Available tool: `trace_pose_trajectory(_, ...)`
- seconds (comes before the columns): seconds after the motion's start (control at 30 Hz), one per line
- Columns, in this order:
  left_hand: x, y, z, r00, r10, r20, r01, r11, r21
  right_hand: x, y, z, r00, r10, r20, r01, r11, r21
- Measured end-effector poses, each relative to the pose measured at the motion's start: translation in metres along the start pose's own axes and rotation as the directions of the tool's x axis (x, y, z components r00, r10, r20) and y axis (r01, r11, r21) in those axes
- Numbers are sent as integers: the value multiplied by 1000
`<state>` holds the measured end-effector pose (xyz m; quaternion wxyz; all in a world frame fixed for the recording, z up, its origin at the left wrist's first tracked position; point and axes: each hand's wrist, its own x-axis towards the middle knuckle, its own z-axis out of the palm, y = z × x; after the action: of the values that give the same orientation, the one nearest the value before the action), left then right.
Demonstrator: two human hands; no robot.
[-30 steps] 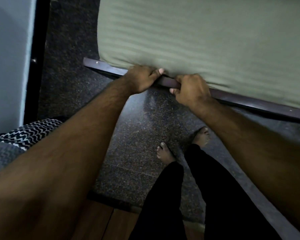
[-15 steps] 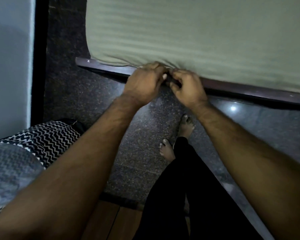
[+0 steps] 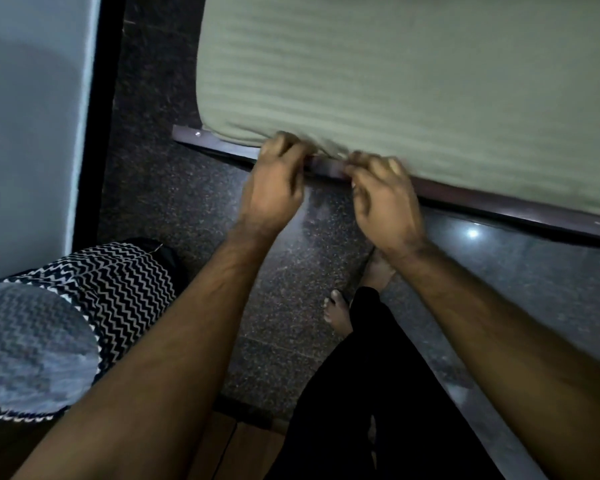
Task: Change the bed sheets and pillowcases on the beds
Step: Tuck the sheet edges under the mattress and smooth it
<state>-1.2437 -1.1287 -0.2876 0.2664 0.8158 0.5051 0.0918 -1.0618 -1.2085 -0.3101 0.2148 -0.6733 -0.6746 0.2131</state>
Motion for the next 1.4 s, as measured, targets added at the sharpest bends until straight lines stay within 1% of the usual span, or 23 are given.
trace_pose_trajectory(0.07,-5,-20,-18,993,-95,-75,107,979,172,26,-10,5,999,-38,19,38,999,-7)
trace_pose_trajectory(0.13,-1,-43,-32,987,-144,-65,157,943,294,51,-24,17,990,-105,94,103,994,29)
trace_pose_trajectory(0.23,7,-67,-47,993,-116,-14,114,933,341,72,-44,39,945,-224,239,227,974,15)
trace_pose_trajectory(0.3,8,-72,-51,997,-77,-8,75,947,314,75,-53,48,942,-236,240,253,966,-44)
trace_pose_trajectory(0.37,4,-74,-49,998,-60,-21,63,956,286,69,-60,55,958,-184,219,213,970,-115)
trace_pose_trajectory(0.43,-4,-82,-42,999,-19,-43,31,949,312,62,-66,61,969,-150,198,186,966,-179)
trace_pose_trajectory(0.53,-21,-94,-29,997,67,-44,-42,903,427,60,-72,67,970,-133,205,171,969,-179)
trace_pose_trajectory(0.6,-27,-95,-27,998,61,-31,-41,899,436,70,-74,65,972,-82,219,113,984,-134)
trace_pose_trajectory(0.67,-27,-93,-28,999,32,-42,-12,908,418,83,-75,61,971,-37,234,62,993,-103)
trace_pose_trajectory(0.8,-13,-91,-32,998,-23,-52,39,948,316,93,-90,62,971,35,236,-2,990,-140)
trace_pose_trajectory(0.87,-11,-93,-33,999,2,-48,12,957,288,95,-95,66,971,80,224,-52,990,-128)
trace_pose_trajectory(0.9,-2,-98,-38,999,42,-8,-38,963,268,98,-96,69,973,112,203,-88,989,-123)
trace_pose_trajectory(0.97,11,-104,-44,994,83,75,-99,965,242,99,-94,75,975,120,188,-100,988,-115)
trace_pose_trajectory(1.07,36,-124,-52,967,102,234,-155,964,217,103,-98,91,971,140,192,-120,986,-114)
trace_pose_trajectory(1.1,46,-126,-54,953,85,292,-146,970,195,104,-98,94,973,139,186,-120,987,-109)
trace_pose_trajectory(1.17,65,-122,-56,922,20,387,-89,983,163,108,-98,94,969,145,200,-130,988,-87)
trace_pose_trajectory(1.2,71,-122,-57,915,-11,403,-41,992,119,110,-97,93,962,161,221,-148,986,-75)
trace_pose_trajectory(1.23,75,-118,-62,909,-58,412,39,998,53,112,-96,89,955,183,232,-172,983,-66)
trace_pose_trajectory(1.27,78,-117,-66,907,-128,402,160,986,-48,113,-95,85,951,206,231,-202,979,-39)
trace_pose_trajectory(1.3,78,-115,-73,904,-226,363,306,935,-179,111,-93,80,951,226,212,-233,972,10)
trace_pose_trajectory(1.33,80,-114,-80,886,-344,311,440,836,-329,106,-94,74,957,235,168,-251,964,83)
trace_pose_trajectory(1.37,81,-115,-87,845,-469,258,535,750,-388,98,-97,69,964,244,106,-259,951,167)
trace_pose_trajectory(1.4,82,-116,-96,811,-558,176,582,738,-343,92,-101,67,963,266,32,-266,933,241)
